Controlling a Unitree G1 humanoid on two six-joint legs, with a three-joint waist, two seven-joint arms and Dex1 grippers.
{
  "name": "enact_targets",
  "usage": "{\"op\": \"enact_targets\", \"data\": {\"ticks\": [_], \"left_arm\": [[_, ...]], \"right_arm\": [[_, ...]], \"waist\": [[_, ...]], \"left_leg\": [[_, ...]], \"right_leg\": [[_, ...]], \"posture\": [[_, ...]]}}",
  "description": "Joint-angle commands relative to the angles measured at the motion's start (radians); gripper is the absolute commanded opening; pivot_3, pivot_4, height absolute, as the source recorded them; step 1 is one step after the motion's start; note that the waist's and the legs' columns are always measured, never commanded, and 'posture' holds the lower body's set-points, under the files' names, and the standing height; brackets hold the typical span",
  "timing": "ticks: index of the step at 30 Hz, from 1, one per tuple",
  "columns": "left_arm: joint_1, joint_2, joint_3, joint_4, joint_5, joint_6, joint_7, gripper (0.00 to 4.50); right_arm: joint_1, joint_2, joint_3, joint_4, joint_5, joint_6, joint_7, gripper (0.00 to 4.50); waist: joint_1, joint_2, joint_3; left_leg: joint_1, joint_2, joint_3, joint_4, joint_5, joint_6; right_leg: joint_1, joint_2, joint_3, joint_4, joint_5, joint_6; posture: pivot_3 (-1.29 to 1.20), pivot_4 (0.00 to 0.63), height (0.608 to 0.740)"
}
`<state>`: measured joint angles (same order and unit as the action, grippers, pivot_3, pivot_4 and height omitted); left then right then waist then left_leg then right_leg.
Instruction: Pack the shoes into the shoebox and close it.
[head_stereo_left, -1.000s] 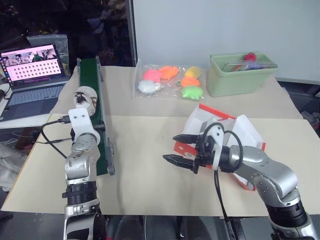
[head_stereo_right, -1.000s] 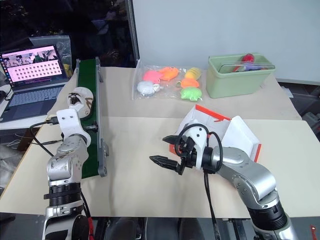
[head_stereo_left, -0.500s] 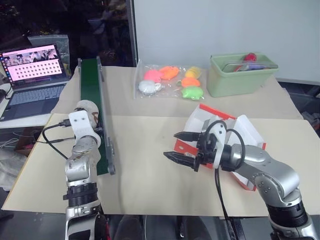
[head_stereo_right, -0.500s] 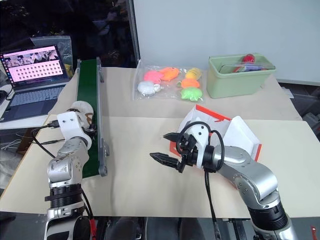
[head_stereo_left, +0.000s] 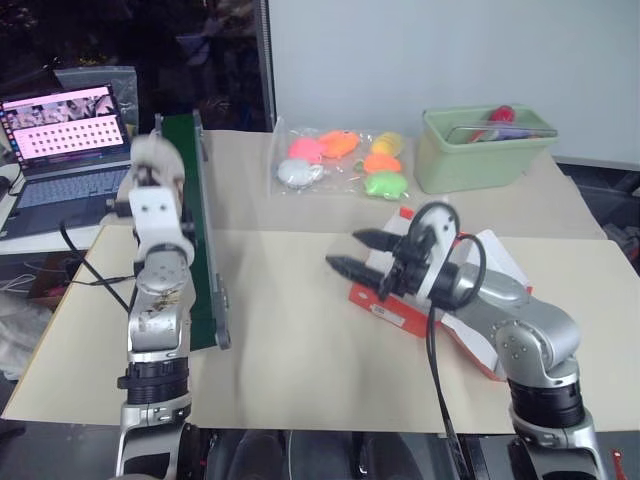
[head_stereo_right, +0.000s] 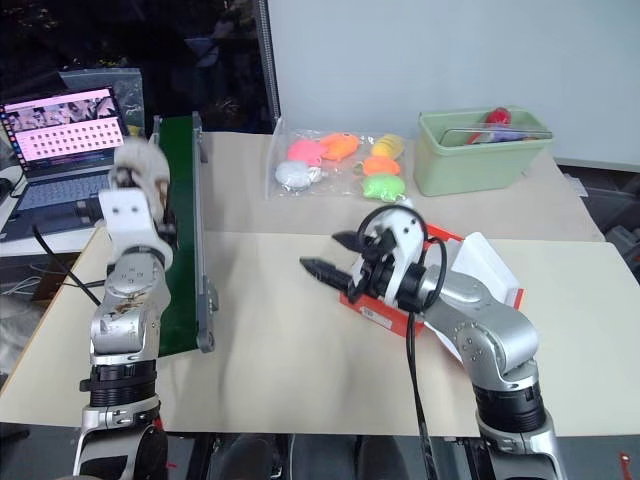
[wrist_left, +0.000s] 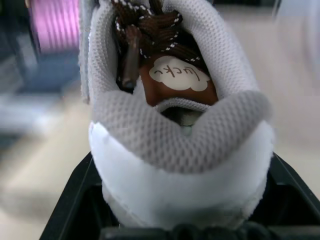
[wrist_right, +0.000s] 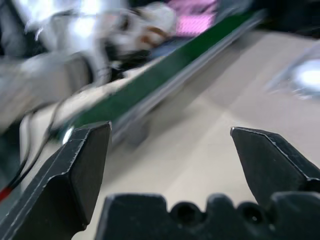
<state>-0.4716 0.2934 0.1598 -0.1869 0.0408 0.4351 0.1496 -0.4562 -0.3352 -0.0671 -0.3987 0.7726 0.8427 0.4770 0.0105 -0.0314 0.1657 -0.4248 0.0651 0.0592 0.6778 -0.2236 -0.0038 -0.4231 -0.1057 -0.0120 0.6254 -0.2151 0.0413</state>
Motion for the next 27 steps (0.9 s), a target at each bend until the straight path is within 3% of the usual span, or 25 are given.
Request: {"op": "enact_targets", "data": {"ticks": [1, 6, 11, 17, 27], "left_arm": [[-0.007, 0.001, -0.105, -0.077, -0.004, -0.176, -0.119, 2.77], [0.033, -0.075, -0.181, -0.170, -0.299, -0.074, -0.397, 2.77], [0.049, -0.057, -0.219, -0.220, -0.351, -0.020, -0.485, 2.77], [-0.015, -0.037, -0.209, -0.232, -0.398, 0.039, -0.536, 2.77], [-0.051, -0.043, -0.232, -0.222, -0.411, 0.078, -0.552, 2.77]], "right_arm": [[-0.048, 0.080, -0.091, 0.057, 0.135, 0.072, -0.111, 4.50], [-0.119, 0.228, -0.239, 0.213, 0.410, 0.148, -0.318, 4.50], [-0.189, 0.287, -0.340, 0.330, 0.663, 0.125, -0.478, 4.50], [-0.225, 0.313, -0.318, 0.351, 0.739, 0.108, -0.554, 4.50], [-0.231, 0.320, -0.222, 0.296, 0.735, 0.090, -0.569, 4.50]], "waist": [[0.004, 0.000, 0.000], [-0.001, 0.000, 0.000], [-0.019, 0.001, 0.000], [-0.025, 0.001, 0.000], [-0.024, 0.001, 0.000]], "left_leg": [[0.000, 0.000, 0.000, -0.001, 0.000, 0.000], [-0.001, 0.000, 0.001, 0.000, 0.000, 0.000], [-0.001, 0.001, 0.001, -0.001, 0.000, 0.000], [-0.001, 0.001, 0.000, -0.001, 0.000, 0.000], [-0.001, 0.001, 0.000, -0.001, 0.000, 0.001]], "right_leg": [[0.000, 0.000, 0.000, 0.000, 0.000, 0.000], [0.000, -0.001, 0.000, 0.001, 0.000, 0.000], [-0.001, 0.000, 0.000, 0.002, 0.000, 0.000], [-0.001, 0.001, 0.001, 0.001, 0.000, 0.001], [-0.001, 0.001, 0.000, 0.001, 0.000, 0.001]], "posture": [[0.00, 0.150, 0.729], [0.00, 0.150, 0.729], [0.00, 0.150, 0.729], [0.00, 0.150, 0.729], [0.00, 0.150, 0.729]]}}
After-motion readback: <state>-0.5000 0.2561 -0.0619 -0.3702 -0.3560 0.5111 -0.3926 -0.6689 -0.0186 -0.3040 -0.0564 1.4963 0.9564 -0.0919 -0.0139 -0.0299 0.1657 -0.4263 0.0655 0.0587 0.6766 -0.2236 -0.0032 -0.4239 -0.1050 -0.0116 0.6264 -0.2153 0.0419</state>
